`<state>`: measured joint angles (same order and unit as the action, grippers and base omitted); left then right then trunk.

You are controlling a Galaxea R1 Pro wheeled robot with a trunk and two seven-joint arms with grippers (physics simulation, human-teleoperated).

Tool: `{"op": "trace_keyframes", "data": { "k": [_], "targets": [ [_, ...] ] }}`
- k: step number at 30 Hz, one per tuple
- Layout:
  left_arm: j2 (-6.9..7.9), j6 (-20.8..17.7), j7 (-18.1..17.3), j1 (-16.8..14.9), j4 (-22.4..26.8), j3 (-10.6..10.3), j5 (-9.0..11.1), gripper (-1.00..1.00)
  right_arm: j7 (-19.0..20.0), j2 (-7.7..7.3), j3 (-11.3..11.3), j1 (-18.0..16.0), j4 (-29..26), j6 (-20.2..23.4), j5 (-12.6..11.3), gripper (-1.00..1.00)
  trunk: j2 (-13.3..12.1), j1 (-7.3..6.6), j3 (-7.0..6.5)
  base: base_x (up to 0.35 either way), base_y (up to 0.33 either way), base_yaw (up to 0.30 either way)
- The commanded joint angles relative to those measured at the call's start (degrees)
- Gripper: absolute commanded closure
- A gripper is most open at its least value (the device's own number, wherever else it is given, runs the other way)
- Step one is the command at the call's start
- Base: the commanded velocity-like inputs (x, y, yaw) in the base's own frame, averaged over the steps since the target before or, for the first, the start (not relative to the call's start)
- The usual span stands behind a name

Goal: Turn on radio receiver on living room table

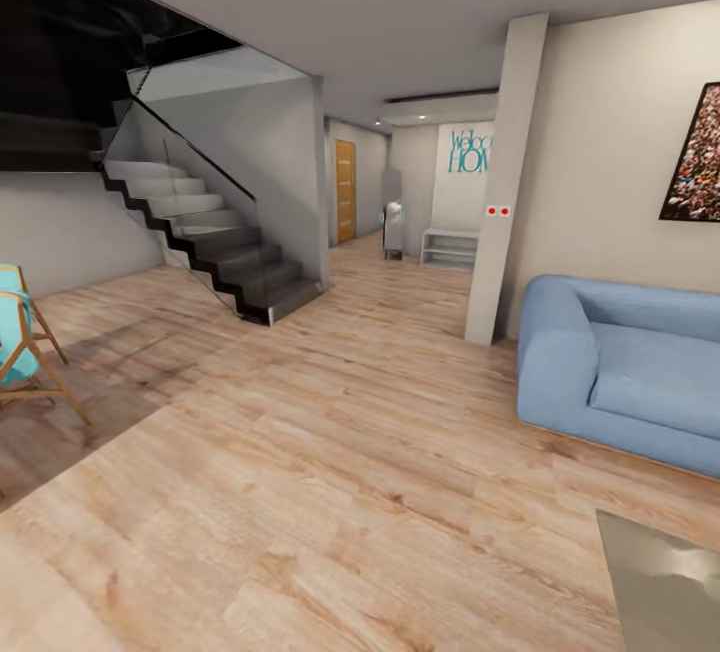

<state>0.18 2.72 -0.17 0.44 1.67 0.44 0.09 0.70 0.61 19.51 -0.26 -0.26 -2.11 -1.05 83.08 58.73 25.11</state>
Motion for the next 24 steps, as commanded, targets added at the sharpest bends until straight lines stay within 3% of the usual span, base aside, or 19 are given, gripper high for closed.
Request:
{"op": "trace_keyframes", "data": {
  "k": [1,24],
  "targets": [
    [0.0,0.0,0.0,0.0,0.0,0.0,0.0,-1.0,0.0,0.0,0.0,0.0,0.0,0.0,0.0,-1.0,0.0,0.0,0.0,0.323,0.0,0.0],
    [0.01,0.0,0.0,0.0,0.0,0.0,0.0,-1.0,0.0,-0.01,0.0,0.0,0.0,0.0,0.0,-1.0,0.0,0.0,0.0,0.324,0.0,0.0]
  ]
}}
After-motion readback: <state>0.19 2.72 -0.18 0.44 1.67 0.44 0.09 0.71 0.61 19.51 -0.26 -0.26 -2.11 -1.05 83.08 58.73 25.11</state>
